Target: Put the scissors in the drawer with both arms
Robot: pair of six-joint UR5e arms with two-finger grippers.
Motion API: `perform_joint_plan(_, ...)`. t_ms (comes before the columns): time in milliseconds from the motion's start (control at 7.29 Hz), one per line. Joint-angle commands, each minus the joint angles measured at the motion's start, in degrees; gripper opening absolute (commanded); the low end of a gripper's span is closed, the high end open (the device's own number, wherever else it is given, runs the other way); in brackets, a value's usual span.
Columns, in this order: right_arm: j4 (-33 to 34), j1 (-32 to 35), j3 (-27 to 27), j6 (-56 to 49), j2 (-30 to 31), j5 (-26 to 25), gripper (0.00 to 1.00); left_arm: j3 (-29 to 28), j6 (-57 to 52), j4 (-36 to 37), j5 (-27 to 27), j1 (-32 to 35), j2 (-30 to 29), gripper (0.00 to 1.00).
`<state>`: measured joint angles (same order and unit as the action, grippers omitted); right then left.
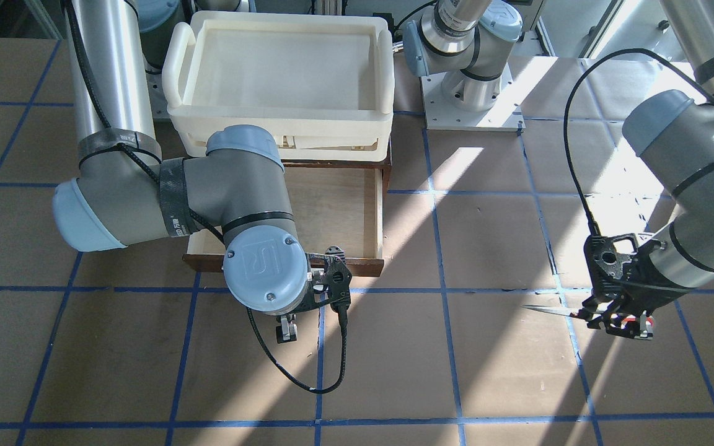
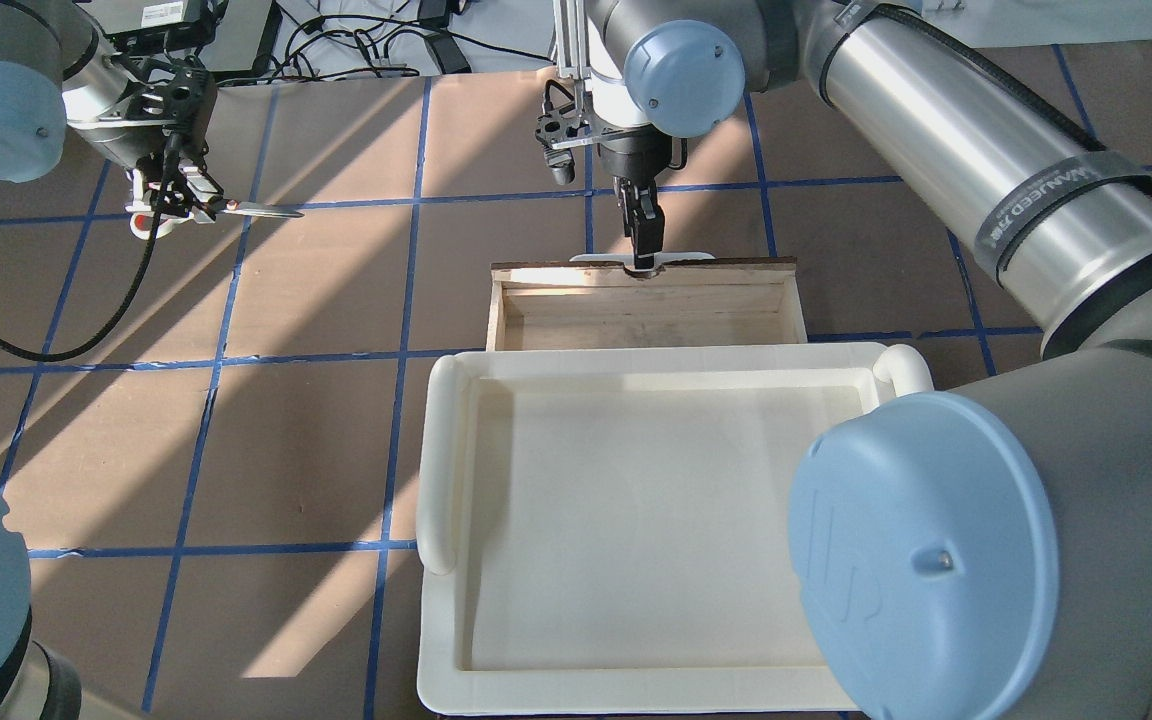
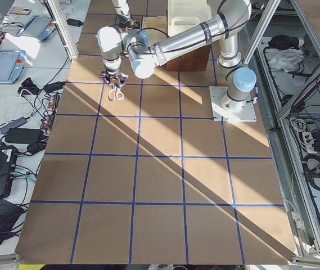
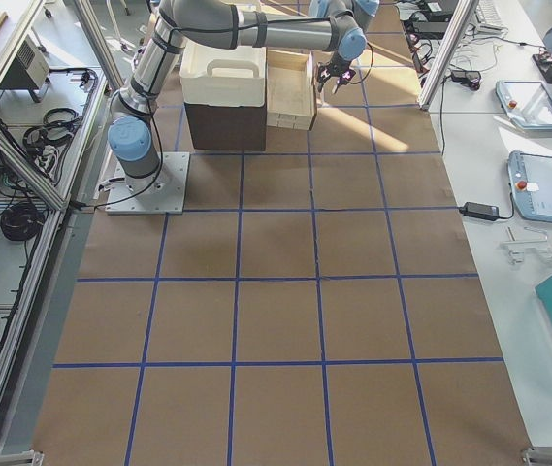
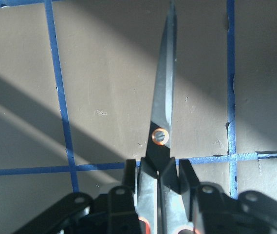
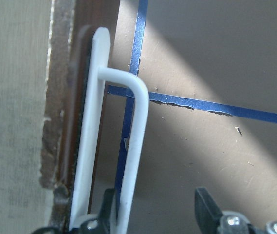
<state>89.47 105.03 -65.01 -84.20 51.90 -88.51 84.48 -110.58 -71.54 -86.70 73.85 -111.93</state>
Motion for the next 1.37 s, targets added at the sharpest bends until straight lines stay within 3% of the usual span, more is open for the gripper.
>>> perform_joint_plan(0, 0.3, -0.2, 0.1, -0.1, 0.0, -0.1, 0.61, 0.3, 0.6, -0.9, 0.1, 0.9, 1.1, 0.0)
perform_joint_plan(823, 2.7, -0.2, 0.0, -2.6, 0.3, 0.0, 0.59, 0.5, 3.5, -2.2, 0.0, 8.8, 4.3, 0.0)
perform_joint_plan(960, 3.6, -0.2, -0.1, -1.2, 0.5, 0.8, 0.89, 0.5, 3.5, -2.4, 0.1, 9.6, 4.6, 0.0)
perform_joint_plan(1097, 3.9, -0.2, -0.1, 0.9, 1.0, 1.0, 1.0, 0.5, 3.5, -2.6, 0.1, 11.0, 5.1, 0.0)
perform_joint_plan(1234, 4.0, -0.2, -0.1, 1.3, 2.7, 1.0, 1.0, 0.6, 3.6, -2.6, 0.0, 12.5, 5.7, 0.0)
